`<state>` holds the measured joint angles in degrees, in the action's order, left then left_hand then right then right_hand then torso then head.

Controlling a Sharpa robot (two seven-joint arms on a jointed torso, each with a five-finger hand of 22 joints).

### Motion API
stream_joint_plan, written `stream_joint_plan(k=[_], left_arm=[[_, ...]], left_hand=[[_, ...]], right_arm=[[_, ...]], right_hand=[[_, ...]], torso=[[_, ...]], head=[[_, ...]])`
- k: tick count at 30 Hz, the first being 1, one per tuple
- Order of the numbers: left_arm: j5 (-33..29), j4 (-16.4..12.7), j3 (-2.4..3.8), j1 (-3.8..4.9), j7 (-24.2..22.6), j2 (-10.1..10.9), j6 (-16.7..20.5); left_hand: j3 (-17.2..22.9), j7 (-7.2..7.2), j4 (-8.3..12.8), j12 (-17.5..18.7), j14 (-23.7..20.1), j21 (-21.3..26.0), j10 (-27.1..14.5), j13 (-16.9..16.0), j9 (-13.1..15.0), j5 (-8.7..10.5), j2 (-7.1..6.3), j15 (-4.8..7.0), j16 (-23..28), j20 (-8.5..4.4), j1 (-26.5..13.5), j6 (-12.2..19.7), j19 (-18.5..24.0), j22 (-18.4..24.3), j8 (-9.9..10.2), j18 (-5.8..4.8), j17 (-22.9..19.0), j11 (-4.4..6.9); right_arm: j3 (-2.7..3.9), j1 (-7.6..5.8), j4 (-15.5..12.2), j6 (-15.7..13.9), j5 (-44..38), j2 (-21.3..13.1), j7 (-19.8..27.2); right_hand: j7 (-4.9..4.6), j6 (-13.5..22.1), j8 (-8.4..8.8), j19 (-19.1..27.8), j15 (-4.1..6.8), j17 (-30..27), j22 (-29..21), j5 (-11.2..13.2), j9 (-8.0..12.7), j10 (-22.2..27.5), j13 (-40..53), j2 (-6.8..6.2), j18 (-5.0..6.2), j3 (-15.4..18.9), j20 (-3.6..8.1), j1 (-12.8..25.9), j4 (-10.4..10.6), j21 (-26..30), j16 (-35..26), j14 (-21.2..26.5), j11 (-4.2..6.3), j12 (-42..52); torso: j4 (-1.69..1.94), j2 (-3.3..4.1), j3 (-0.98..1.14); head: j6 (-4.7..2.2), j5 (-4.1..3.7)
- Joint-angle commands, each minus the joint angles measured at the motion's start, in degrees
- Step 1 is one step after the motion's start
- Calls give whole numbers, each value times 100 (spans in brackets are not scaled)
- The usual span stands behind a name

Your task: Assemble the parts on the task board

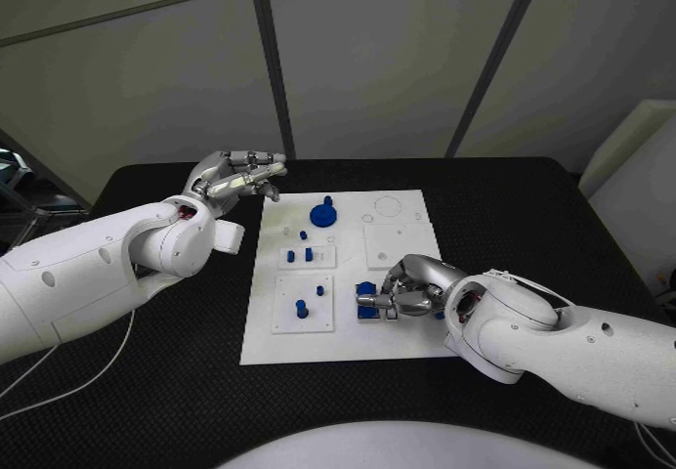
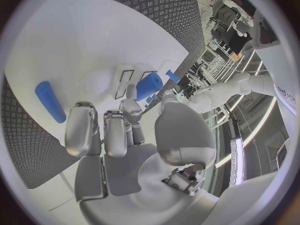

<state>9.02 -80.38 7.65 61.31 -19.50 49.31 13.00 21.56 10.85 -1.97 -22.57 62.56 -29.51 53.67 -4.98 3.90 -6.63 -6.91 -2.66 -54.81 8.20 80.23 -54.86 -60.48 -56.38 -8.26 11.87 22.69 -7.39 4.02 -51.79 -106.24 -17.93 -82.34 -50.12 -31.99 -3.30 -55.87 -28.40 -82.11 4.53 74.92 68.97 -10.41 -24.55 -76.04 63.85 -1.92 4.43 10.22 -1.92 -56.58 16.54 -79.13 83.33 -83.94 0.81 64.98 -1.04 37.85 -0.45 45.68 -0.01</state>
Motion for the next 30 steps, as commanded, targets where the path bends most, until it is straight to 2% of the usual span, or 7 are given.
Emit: stream_joint_plan(k=[1, 4, 8, 12, 18, 30], left_arm=[[-12, -4, 3, 9, -28, -2, -69], [-12, -5, 3, 9, -28, 0, -72], [-12, -4, 3, 9, -26, 0, -75], [-12, -1, 3, 8, -25, 2, -79], [-12, 2, 3, 8, -24, 2, -84], [-12, 2, 3, 8, -24, 5, -87]], left_hand=[[-19, 26, 0, -26, -39, 24, -51, 5, -8, -23, 34, -17, 25, 17, -6, 16, -12, 8, 24, -142, -5, -8], [-19, 26, 0, -26, -39, 24, -51, 5, -8, -23, 34, -17, 25, 17, -6, 16, -12, 8, 24, -142, -5, -8], [-19, 26, 0, -26, -39, 24, -51, 5, -8, -23, 34, -17, 25, 17, -6, 16, -12, 8, 24, -142, -5, -8], [-19, 26, 0, -26, -39, 24, -51, 5, -8, -23, 34, -17, 25, 17, -6, 16, -12, 8, 24, -142, -5, -8], [-21, 28, -1, -28, -40, 28, -56, 6, -9, -24, 40, -18, 25, 18, -7, 23, -12, 12, 28, -142, -7, -10], [-21, 28, -1, -28, -40, 28, -56, 6, -9, -24, 40, -18, 25, 18, -7, 23, -12, 12, 28, -142, -7, -10]], right_arm=[[0, -5, -44, -69, -141, -37, 183], [-1, -5, -77, -84, -146, -78, 296], [-2, -4, -107, -46, -141, -119, 416], [-2, -4, -136, 24, -194, -151, 489], [-3, -4, -140, -3, -302, -163, 461], [-3, -2, -155, -291, -436, -189, 439]], right_hand=[[5, 25, -51, 27, 12, 262, -3, -250, -28, 7, 43, 93, -33, -75, 28, -326, -26, 42, -14, -368, 7, 1], [25, 3, -104, 14, 25, 314, 22, -402, -71, -47, 143, 114, -37, -60, 44, -590, -31, 31, 9, -379, 28, 85], [40, 7, -144, 4, 44, 353, 46, -454, -109, -71, 201, 132, -41, -112, 59, -1094, -211, 22, 25, -386, 42, 124], [43, 4, -179, -12, 49, 381, 86, -255, -140, -101, 265, 67, -49, -114, 66, -1515, -436, 3, 36, -391, 48, 171], [56, -27, -214, -28, 54, 421, 125, -181, -161, -157, 352, 98, -56, -99, 68, -1638, -489, -17, 56, -399, 58, 253], [76, -56, -246, -41, 67, 432, 154, -244, -181, -194, 399, 194, -61, -81, 77, -1686, -478, -32, 59, -400, 77, 295]], torso=[[-5, -2, 2], [-8, -1, 0], [-5, 0, 2], [2, -1, 0], [0, 7, -1], [2, 10, -2]], head=[[23, -6], [27, -7], [25, -3], [28, 1], [17, -1], [17, 0]])
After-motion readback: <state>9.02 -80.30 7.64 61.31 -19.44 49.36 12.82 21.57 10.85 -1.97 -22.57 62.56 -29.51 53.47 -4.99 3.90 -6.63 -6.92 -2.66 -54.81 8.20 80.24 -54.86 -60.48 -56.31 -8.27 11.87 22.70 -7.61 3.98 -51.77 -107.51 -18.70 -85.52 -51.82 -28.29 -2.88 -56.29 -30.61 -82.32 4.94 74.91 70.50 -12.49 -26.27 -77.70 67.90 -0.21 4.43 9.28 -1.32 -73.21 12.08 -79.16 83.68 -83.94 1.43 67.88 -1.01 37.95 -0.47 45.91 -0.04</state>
